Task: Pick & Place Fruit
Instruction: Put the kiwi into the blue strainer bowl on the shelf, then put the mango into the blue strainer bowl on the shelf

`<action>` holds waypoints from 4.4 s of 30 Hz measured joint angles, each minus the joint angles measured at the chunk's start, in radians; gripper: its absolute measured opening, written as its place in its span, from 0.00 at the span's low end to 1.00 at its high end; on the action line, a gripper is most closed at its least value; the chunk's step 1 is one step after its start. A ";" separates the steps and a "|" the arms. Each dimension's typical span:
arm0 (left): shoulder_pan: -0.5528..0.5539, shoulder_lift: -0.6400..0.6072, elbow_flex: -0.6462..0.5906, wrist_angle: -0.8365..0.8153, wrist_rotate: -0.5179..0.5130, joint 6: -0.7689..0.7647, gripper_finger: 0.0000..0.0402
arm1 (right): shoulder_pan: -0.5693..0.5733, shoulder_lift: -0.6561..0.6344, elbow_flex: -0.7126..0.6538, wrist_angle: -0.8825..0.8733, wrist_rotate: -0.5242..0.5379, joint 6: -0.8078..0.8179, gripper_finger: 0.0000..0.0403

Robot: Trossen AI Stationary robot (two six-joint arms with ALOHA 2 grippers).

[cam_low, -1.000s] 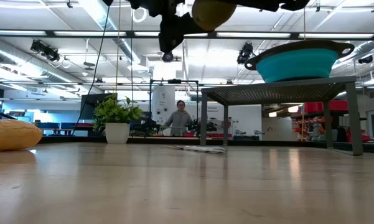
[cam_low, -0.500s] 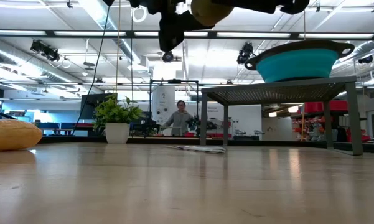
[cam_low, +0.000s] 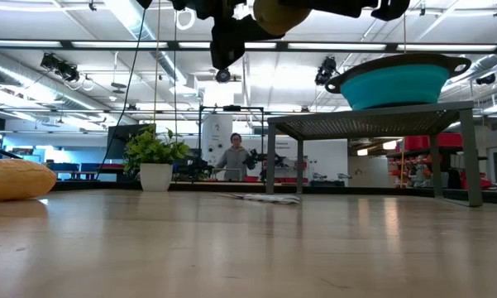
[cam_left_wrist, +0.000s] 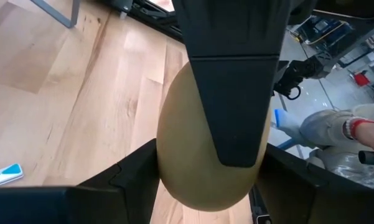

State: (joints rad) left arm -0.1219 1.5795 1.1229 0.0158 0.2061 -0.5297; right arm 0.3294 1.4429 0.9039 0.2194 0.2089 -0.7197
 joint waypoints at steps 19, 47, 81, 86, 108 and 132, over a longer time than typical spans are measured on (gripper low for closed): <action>0.053 -0.096 -0.001 -0.053 -0.011 0.022 0.87 | 0.024 -0.007 0.000 -0.099 0.241 -0.003 0.60; -0.027 -0.240 0.000 -0.901 -0.320 -0.156 0.86 | -0.134 -0.487 0.000 -0.627 0.625 0.302 0.60; -0.304 -0.247 -0.001 -1.275 -0.431 -0.792 0.86 | -0.335 -0.579 0.000 -0.825 0.437 0.607 0.85; -0.380 -0.258 -0.011 -1.307 -0.494 -0.957 0.86 | -0.335 -0.580 0.000 -0.728 0.215 0.586 0.85; -0.483 -0.566 -0.567 -0.981 -0.462 -1.349 0.86 | -0.334 -0.572 0.000 -0.622 0.093 0.520 0.85; -0.482 -0.565 -0.734 -0.757 -0.448 -1.369 0.81 | -0.334 -0.541 0.000 -0.626 0.028 0.528 0.85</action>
State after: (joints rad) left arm -0.6042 1.0142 0.3886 -0.7409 -0.2420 -1.8988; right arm -0.0044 0.9021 0.9035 -0.4065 0.2368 -0.1919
